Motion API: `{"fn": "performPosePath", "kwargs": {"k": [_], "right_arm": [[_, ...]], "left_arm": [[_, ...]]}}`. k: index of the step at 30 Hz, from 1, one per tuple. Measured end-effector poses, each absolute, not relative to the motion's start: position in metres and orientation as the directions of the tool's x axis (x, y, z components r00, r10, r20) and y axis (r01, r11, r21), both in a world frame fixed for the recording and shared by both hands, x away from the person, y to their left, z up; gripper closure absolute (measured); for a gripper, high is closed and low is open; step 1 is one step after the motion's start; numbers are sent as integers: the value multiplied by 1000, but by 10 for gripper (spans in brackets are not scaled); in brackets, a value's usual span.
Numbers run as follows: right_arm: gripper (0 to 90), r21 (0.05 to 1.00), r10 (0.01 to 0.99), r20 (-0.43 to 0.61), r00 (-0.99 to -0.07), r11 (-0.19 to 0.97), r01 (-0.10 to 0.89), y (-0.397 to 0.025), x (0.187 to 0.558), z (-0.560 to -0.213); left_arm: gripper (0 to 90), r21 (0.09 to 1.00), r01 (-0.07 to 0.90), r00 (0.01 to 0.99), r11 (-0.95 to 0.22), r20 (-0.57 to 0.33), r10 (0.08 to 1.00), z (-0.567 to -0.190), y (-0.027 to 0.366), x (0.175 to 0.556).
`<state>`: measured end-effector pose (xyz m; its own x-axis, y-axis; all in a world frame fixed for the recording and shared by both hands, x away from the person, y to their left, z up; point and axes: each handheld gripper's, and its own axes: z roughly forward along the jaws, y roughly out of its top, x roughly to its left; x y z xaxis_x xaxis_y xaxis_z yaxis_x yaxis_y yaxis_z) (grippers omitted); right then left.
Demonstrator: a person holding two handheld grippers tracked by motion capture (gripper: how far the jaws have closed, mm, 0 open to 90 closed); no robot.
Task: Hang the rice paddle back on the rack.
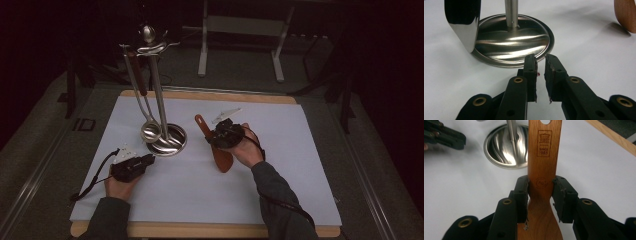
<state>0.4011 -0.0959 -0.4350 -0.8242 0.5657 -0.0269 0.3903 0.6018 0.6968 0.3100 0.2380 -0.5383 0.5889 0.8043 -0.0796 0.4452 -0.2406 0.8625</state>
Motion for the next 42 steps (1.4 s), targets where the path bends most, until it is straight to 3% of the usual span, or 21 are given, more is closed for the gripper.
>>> {"fn": "performPosePath", "kwargs": {"k": [42], "right_arm": [[663, 799, 557, -70, -827, 528, 288, -72, 375, -393]], "left_arm": [[800, 863, 445, 588, -239, -80, 805, -538, 238, 310]]}}
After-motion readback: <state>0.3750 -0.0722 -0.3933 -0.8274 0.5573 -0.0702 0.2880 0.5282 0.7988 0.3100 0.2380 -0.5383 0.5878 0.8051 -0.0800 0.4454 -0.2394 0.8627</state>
